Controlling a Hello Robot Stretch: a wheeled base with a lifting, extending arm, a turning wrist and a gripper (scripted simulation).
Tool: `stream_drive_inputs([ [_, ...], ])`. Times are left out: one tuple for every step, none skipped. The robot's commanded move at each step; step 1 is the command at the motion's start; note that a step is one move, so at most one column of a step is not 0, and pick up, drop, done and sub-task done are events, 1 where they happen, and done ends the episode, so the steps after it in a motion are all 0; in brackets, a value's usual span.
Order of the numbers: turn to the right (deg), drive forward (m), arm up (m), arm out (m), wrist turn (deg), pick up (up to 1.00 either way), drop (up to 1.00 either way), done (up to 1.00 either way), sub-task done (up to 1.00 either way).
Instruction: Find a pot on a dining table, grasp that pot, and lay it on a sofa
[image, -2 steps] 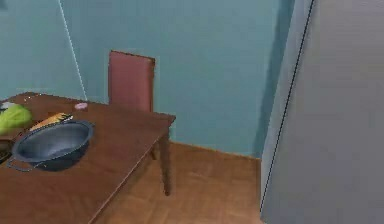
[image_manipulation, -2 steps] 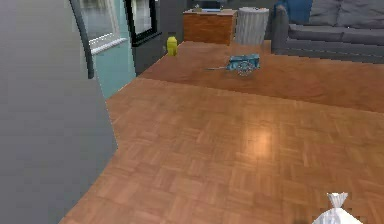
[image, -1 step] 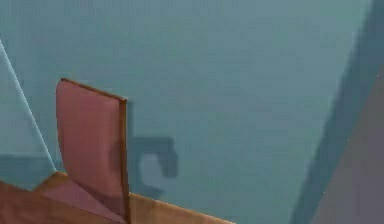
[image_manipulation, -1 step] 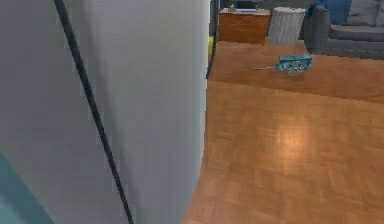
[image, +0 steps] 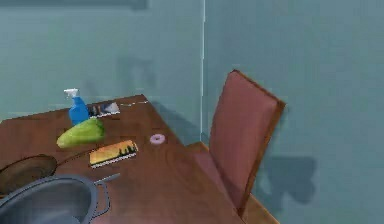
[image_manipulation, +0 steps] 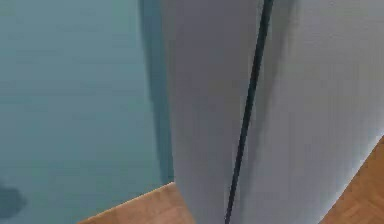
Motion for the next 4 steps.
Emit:
stream_drive_inputs([
  [-45.0,0.0,0.0,0.0,0.0,0.0,0.0,0.0,0.0],
  [-45.0,0.0,0.0,0.0,0.0,0.0,0.0,0.0,0.0],
  [-39.0,0.0,0.0,0.0,0.0,0.0,0.0,0.0,0.0],
  [0.0,0.0,0.5,0.0,0.0,0.0,0.0,0.0,0.0],
])
